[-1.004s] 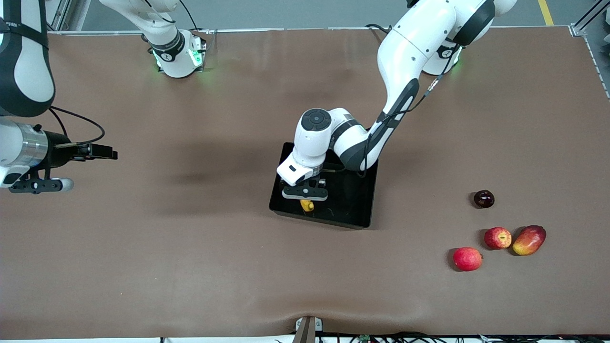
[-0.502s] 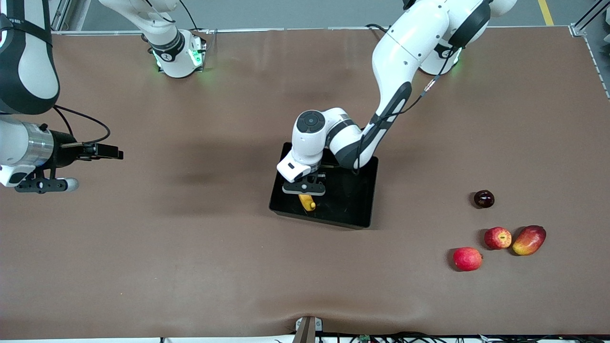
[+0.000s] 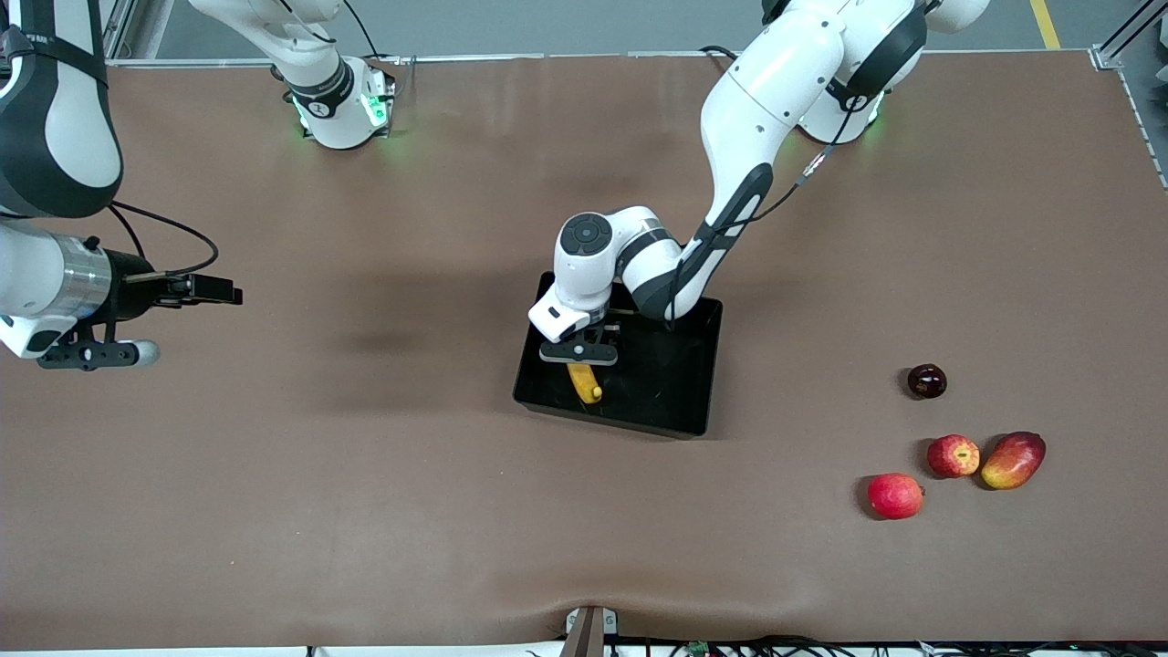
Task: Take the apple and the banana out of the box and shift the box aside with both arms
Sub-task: 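Grasp the banana with the left gripper and lift it from the tray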
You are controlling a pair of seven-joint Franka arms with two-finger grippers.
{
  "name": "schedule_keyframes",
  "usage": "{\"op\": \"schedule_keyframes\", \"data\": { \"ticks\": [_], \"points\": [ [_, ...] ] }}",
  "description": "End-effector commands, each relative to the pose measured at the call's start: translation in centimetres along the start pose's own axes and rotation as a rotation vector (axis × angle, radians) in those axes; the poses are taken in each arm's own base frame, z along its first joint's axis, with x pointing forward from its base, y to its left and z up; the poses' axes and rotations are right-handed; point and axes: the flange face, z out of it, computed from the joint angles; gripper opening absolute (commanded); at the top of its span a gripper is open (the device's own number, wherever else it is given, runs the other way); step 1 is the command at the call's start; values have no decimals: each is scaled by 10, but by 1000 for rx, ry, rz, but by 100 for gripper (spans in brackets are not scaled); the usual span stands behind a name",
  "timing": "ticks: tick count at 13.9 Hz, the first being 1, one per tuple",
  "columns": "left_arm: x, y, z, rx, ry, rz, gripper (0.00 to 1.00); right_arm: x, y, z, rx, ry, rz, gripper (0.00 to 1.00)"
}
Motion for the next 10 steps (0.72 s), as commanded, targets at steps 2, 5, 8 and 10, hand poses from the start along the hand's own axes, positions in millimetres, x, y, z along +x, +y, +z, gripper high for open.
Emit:
{"op": "schedule_keyframes", "data": {
  "ticks": [2,5,8,10],
  "points": [
    [4,-3,-3,24,7,-16,0,-5,-3,-7,15,5,13,100],
    [19,-7,-35,58,18,-27,0,-5,-3,-7,15,5,13,100],
    [30,-8,-85,102,28,-28,0,-5,-3,-7,16,5,13,100],
    [35,-7,-113,113,39,-34,0,-5,-3,-7,16,5,13,100]
  ]
}}
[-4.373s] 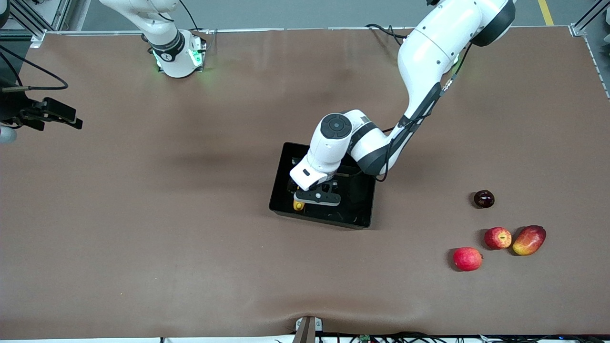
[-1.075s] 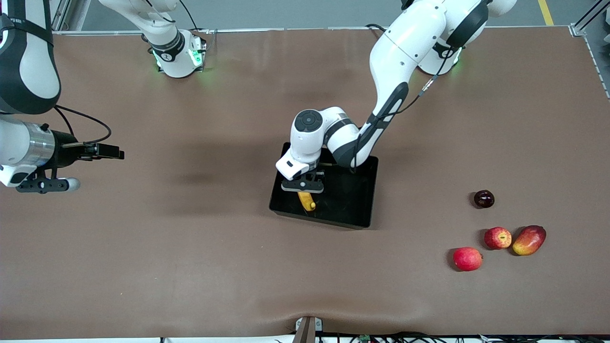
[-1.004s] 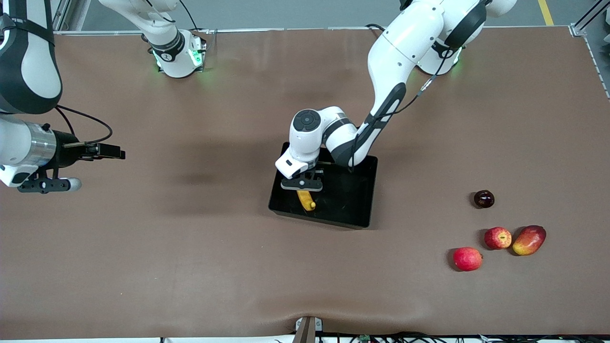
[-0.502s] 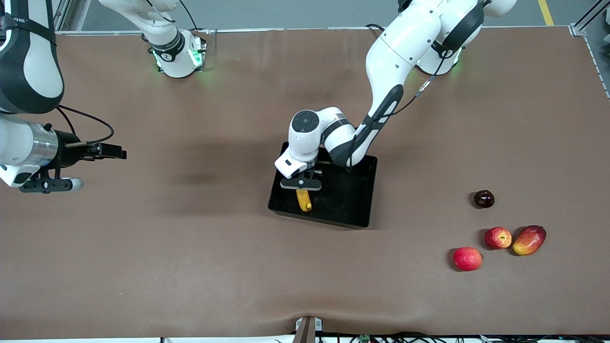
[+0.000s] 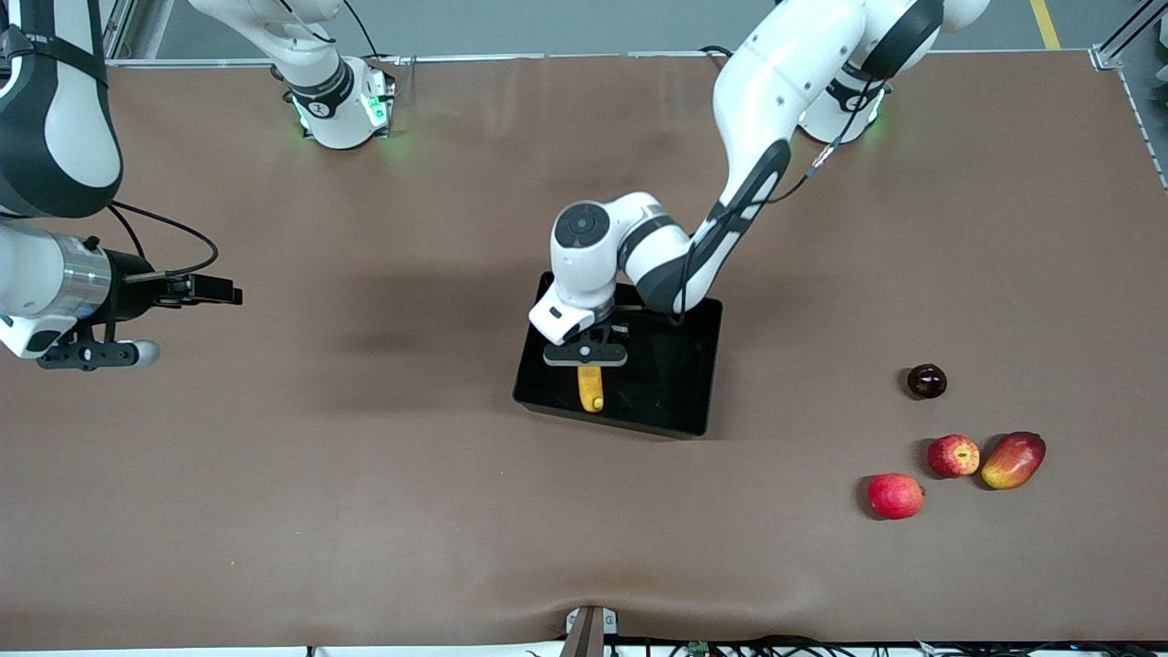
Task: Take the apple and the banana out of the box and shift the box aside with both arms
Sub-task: 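Grasp the banana with the left gripper and lift it from the tray, then carry the banana to the fruits while the right gripper grasps the tray rim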
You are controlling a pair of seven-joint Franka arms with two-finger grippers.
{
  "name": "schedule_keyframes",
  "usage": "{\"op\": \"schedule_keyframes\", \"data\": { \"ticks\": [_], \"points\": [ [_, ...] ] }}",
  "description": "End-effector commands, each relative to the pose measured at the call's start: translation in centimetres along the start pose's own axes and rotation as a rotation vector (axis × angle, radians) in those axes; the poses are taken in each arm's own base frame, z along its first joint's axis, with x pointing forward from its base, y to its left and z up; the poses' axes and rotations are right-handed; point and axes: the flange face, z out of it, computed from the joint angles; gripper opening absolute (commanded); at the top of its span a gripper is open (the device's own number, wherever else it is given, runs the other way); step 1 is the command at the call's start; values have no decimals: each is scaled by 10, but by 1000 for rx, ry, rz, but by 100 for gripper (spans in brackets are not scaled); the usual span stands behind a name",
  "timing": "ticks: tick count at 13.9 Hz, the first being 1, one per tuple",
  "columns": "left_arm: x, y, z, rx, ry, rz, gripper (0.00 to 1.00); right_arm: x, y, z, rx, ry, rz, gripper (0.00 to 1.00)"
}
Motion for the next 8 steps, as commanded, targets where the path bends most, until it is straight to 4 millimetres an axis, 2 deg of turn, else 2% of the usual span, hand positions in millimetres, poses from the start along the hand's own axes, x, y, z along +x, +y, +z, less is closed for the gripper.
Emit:
{"op": "schedule_keyframes", "data": {
  "ticks": [1,3,4,6,8],
  "points": [
    [5,-6,-48,30,29,-5,0,-5,-3,-7,16,5,13,100],
    [16,-17,-75,44,43,-11,0,-4,-10,-6,18,3,4,100],
    [28,-31,-87,59,44,-4,0,-4,-18,-5,33,4,-1,100],
    [54,-67,-108,63,1,12,0,-3,-30,-4,76,5,63,100],
    [86,-120,-121,81,-40,72,0,4,-56,3,91,13,100,100]
  ]
}}
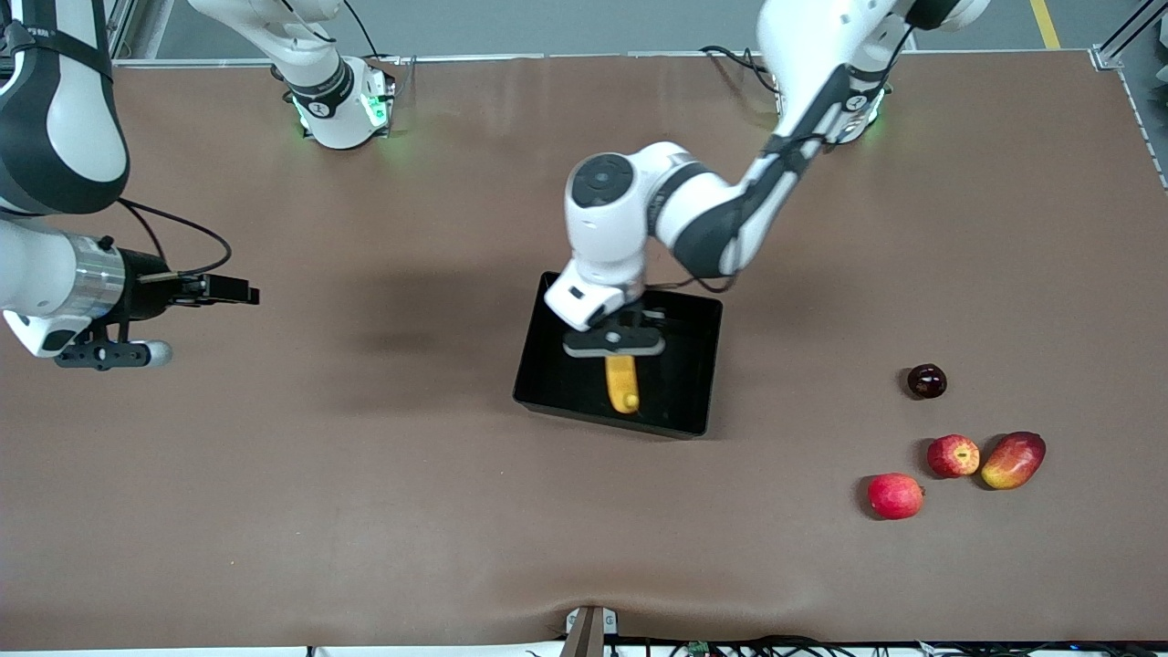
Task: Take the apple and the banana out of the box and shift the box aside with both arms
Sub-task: 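Carry the banana to the fruits while the right gripper grasps the tray rim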
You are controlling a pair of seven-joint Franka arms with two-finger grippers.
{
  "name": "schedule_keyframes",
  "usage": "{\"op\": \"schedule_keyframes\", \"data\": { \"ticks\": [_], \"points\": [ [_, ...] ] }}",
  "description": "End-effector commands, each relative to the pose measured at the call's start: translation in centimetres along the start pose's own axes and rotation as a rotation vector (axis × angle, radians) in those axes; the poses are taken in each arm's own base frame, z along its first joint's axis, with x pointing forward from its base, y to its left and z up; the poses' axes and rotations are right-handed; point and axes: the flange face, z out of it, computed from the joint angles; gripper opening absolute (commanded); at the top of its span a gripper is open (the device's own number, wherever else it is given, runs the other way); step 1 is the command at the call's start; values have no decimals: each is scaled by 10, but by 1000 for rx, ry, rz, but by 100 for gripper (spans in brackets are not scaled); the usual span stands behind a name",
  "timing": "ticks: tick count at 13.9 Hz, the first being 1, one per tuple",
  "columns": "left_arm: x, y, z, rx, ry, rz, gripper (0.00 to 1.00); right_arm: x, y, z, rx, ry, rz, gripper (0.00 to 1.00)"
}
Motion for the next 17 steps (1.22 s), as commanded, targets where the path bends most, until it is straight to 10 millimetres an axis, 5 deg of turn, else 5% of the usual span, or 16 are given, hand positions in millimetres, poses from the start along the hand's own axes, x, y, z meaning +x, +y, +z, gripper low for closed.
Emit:
{"op": "schedule_keyframes", "data": {
  "ticks": [1,6,11,13,15,17],
  "points": [
    [33,-76,-14,17,-67,67,0,4,-44,5,24,35,33,100],
    [63,-196,47,45,-210,90,0,27,-131,53,46,85,100,100],
    [67,-290,116,49,-314,195,0,20,-259,141,13,122,115,100],
    [58,-323,142,63,-319,230,0,26,-273,176,-4,122,95,100],
    [40,-325,168,56,-300,256,0,20,-295,216,-29,95,71,100],
    [27,-352,178,76,-297,260,0,22,-301,251,-62,73,76,100]
  ]
}}
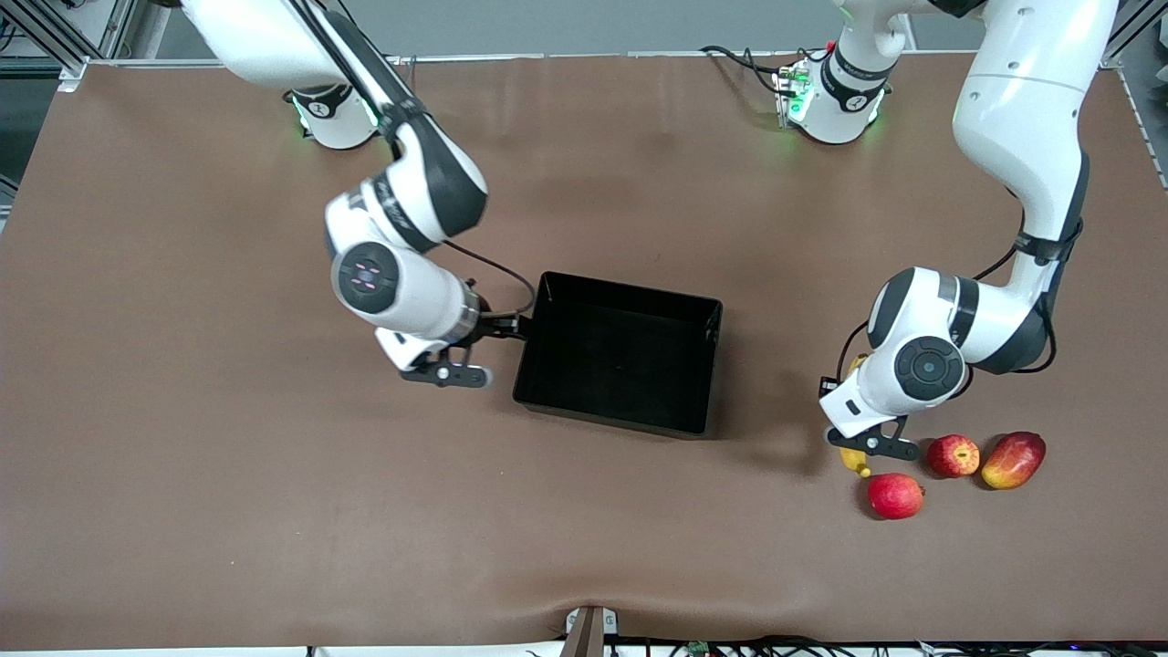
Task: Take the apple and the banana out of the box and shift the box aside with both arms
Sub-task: 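Carry the banana to the fruits while the right gripper grasps the tray rim, then release the banana by the fruits while the right gripper drags the tray away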
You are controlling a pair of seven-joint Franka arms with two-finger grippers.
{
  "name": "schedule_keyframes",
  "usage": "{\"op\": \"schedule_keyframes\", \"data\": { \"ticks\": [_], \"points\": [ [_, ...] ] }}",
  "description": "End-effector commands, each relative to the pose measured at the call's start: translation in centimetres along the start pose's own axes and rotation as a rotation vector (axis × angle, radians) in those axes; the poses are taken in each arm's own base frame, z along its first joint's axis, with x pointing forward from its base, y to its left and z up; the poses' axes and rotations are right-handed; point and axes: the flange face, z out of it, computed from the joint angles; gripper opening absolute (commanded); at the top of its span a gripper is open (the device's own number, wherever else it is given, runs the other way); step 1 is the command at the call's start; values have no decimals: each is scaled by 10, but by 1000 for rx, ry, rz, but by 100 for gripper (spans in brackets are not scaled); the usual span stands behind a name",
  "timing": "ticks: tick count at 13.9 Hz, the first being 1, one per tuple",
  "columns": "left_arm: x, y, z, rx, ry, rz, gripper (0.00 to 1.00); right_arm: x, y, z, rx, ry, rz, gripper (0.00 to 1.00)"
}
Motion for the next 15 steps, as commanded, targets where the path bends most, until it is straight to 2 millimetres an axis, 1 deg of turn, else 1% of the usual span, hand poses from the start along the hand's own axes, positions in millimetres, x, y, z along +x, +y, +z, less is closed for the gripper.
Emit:
{"op": "schedule_keyframes", "data": {
  "ticks": [1,2,3,4,5,6,7,8,9,10,12,13,14,15],
  "points": [
    [-27,-22,11,42,17,37,0,-4,-19,42,-51,-12,-9,100],
    [-32,-19,16,35,32,60,0,-7,-26,51,-62,12,-16,100],
    [-36,-23,23,27,40,61,0,-3,-26,57,-97,63,-17,100],
    [-39,-25,28,23,44,63,0,-8,-28,70,-181,104,-73,88],
    [-41,-24,31,20,49,76,0,-13,-30,79,-228,118,-95,37],
    [-43,-26,35,17,51,78,0,-16,-32,82,-228,115,-61,0],
    [-45,-32,38,15,46,70,0,-15,-33,88,-228,123,-18,0],
    [-46,-36,39,13,47,64,0,-13,-31,90,-238,129,-19,0],
    [-46,-35,40,13,45,66,1,-10,-29,88,-233,131,-24,0],
    [-48,-34,43,10,40,67,7,-8,-29,86,-227,132,-19,0],
    [-48,-36,44,9,38,64,23,-5,-28,84,-210,137,-11,0],
    [-49,-42,46,8,36,54,44,-5,-28,84,-209,136,-9,0],
    [-49,-46,44,8,40,48,78,-5,-29,82,-206,137,-8,0],
    [-48,-48,38,11,50,47,100,-4,-28,79,-204,141,-6,0]
  ]
}}
